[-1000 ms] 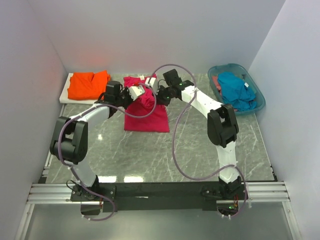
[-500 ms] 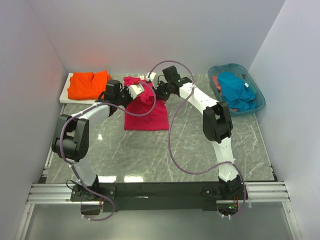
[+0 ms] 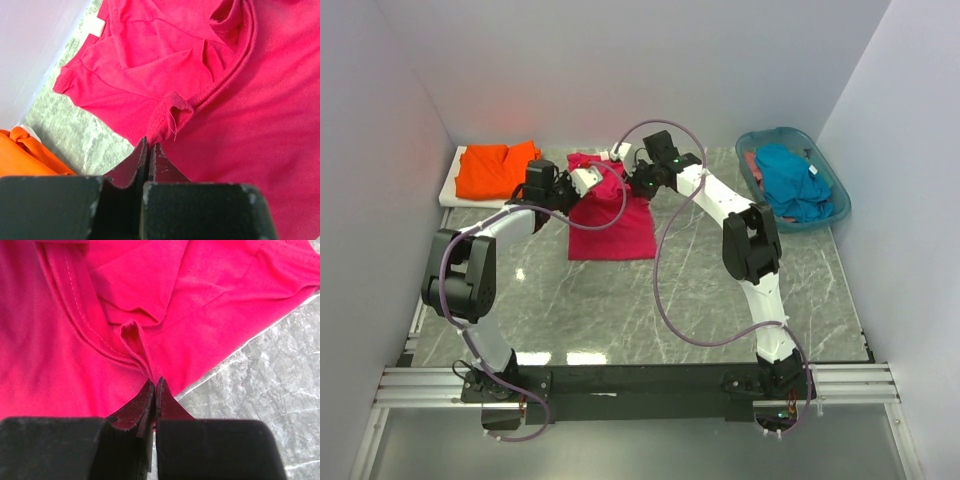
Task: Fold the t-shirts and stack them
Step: Fold the tshirt
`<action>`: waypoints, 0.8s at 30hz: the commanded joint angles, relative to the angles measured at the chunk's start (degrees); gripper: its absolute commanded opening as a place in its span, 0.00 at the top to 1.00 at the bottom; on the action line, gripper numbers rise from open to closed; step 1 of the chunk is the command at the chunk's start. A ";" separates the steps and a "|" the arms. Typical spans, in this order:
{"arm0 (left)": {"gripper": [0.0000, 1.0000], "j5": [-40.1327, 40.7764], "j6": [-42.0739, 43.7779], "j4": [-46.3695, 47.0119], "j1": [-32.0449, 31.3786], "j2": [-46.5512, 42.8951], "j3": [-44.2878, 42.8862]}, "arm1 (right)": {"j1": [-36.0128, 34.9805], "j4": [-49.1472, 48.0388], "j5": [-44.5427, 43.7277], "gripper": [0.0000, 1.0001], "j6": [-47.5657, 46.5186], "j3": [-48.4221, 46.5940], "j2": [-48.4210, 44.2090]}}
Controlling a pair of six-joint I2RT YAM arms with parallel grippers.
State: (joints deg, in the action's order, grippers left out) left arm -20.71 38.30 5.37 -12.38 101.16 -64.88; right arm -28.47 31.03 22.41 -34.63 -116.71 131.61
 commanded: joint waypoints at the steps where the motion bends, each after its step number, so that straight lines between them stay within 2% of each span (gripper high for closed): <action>1: 1.00 -0.65 -0.60 2.02 0.43 -0.62 -0.07 | -0.18 -1.32 -0.88 1.00 0.79 -3.00 0.75; 12: 1.00 2.15 -1.30 3.50 0.43 3.59 -2.70 | -0.27 -1.93 -3.33 1.00 1.58 -6.69 4.00; 13: 0.91 2.86 -2.00 4.82 0.43 4.21 -3.40 | -0.36 -3.33 -4.04 0.97 2.19 -6.95 4.53; 14: 0.81 6.26 -4.79 6.31 0.34 5.61 -3.76 | -0.36 -4.47 -6.66 0.90 3.07 -7.22 4.97; 16: 0.55 11.54 -9.53 9.64 0.08 7.11 -5.85 | -0.62 -8.93 -11.58 0.60 6.84 -7.92 6.19; 17: 0.48 16.96 -11.04 11.06 -0.18 8.25 -6.57 | -0.62 -10.27 -16.04 0.50 8.42 -8.53 6.72; 18: 0.45 19.80 -12.54 12.46 -0.27 8.43 -7.09 | -0.71 -11.15 -18.35 0.44 11.05 -9.24 7.25; 19: 0.31 20.53 -14.38 13.95 -0.27 8.43 -7.80 | -0.71 -12.29 -20.29 0.42 12.47 -11.07 8.30; 20: 0.24 20.88 -15.01 16.84 -0.45 7.56 -7.72 | -0.62 -12.65 -22.04 0.41 13.70 -11.87 8.57; 21: 0.20 24.02 -15.45 18.70 -0.54 6.77 -7.54 | -0.54 -12.83 -23.98 0.40 14.85 -12.23 8.66; 24: 0.16 24.05 -16.33 23.28 -0.45 2.47 -5.79 | -0.36 -15.19 -22.86 0.39 14.86 -7.94 5.51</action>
State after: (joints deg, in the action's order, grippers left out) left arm -1.10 25.80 18.70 -12.47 109.51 -69.49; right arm -28.73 21.96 3.68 -23.38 -125.27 140.40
